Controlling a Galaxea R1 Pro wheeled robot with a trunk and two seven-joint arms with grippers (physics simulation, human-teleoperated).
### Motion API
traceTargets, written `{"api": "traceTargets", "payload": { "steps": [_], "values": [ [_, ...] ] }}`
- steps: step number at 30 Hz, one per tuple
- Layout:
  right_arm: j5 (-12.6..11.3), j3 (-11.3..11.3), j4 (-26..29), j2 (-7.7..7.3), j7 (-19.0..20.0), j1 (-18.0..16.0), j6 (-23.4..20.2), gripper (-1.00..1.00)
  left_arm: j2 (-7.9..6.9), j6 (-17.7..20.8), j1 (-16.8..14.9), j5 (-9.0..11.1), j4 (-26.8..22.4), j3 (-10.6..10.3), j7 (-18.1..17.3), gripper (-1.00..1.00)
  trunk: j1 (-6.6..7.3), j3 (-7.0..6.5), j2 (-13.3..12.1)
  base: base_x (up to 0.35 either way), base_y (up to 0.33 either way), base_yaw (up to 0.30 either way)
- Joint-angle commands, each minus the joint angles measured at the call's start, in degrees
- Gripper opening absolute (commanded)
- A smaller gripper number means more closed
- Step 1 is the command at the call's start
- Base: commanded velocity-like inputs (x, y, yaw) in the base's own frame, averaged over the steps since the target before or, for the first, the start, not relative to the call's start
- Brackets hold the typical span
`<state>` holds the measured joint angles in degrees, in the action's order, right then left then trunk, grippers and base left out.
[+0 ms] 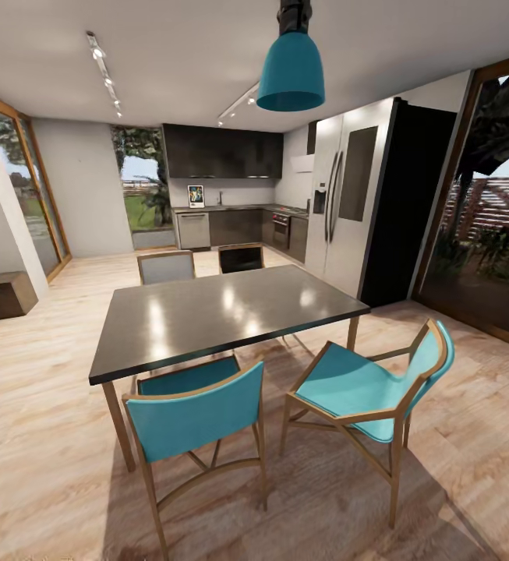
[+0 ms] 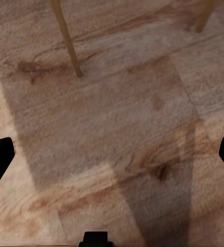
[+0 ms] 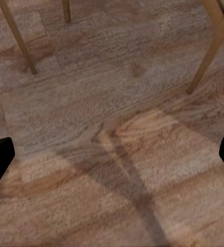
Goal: Pick up the poster from the kitchen countertop and hang it on one of the wall nails in the kitchen.
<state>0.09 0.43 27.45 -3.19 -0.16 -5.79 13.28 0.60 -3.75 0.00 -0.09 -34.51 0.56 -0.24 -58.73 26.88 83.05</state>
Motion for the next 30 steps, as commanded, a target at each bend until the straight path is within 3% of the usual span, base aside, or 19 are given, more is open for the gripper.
{"api": "traceTargets", "payload": {
  "steps": [1,10,30],
  "values": [
    [0.0,0.0,0.0,-0.01,0.0,0.0,0.2,1.00,0.02,-0.1,0.0,0.0,0.0,0.1,0.0,1.00,0.00,0.05,0.0,0.000,0.000,0.263],
    [0.0,0.1,0.0,0.03,0.1,0.0,0.2,1.00,-0.06,-0.1,0.0,0.0,0.1,0.1,0.0,1.00,0.00,0.05,0.0,0.000,0.065,0.140],
    [0.0,0.1,0.0,0.03,0.0,0.0,0.2,1.00,-0.07,-0.1,0.0,0.0,0.1,0.1,0.0,1.00,0.00,0.05,0.0,0.000,0.279,0.258]
  ]
}}
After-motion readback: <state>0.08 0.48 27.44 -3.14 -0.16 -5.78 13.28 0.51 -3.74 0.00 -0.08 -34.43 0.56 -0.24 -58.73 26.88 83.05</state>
